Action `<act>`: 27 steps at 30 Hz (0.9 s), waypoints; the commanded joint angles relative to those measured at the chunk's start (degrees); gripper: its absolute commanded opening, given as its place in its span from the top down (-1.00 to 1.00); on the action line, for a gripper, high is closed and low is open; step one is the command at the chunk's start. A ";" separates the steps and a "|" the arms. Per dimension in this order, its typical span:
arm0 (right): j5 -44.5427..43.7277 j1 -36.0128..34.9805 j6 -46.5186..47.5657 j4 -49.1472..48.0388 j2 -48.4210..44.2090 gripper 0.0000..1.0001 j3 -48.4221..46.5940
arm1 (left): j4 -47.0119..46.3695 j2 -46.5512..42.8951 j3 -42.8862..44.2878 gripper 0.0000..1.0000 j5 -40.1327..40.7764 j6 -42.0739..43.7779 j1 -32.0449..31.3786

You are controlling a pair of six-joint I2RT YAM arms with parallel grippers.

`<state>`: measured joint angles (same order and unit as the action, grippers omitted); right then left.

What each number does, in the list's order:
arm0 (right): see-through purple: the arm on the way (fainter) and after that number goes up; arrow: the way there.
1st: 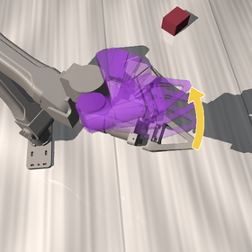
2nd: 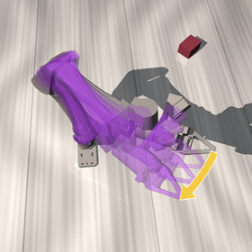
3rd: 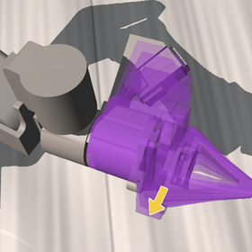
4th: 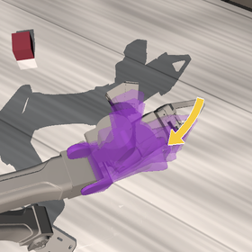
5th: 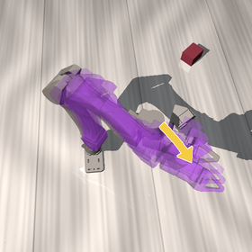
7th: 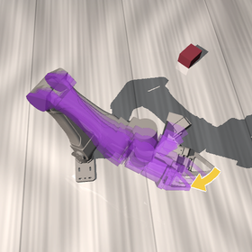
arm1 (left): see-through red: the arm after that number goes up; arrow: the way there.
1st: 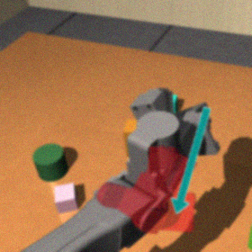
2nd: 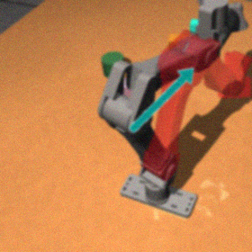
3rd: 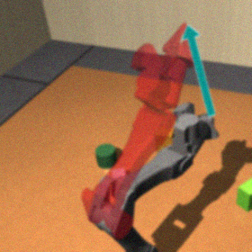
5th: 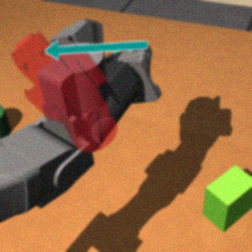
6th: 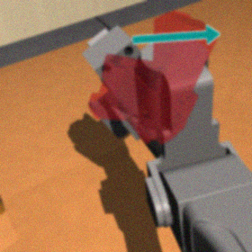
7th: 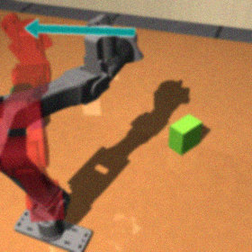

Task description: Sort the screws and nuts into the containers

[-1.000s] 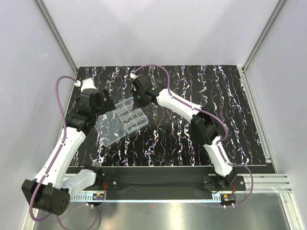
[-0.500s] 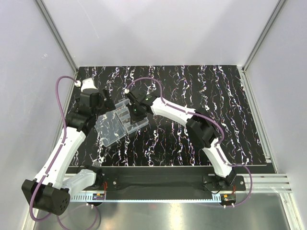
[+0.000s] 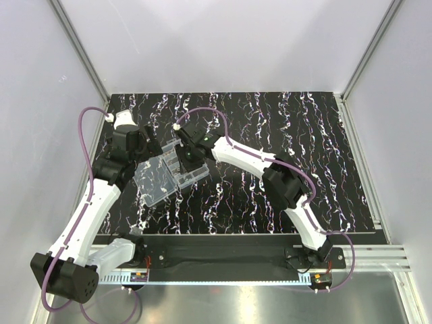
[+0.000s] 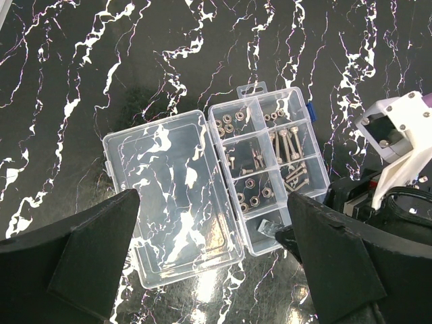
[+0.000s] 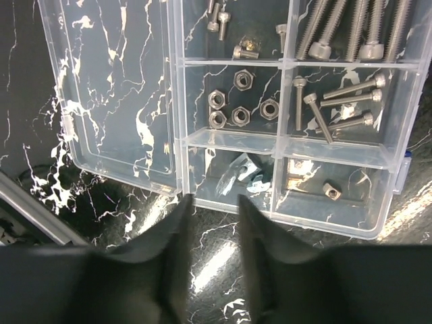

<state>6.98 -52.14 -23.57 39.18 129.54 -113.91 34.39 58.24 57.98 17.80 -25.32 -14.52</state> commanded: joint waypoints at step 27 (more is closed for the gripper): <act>-20.60 24.89 -5.17 -0.33 -10.98 -0.08 21.19 | -2.22 -0.14 0.12 -0.98 -0.49 0.27 -0.15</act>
<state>-9.89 -26.61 -28.34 40.64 117.97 -90.63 34.39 58.24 57.98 17.78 -25.32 -14.52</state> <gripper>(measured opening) 0.541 0.988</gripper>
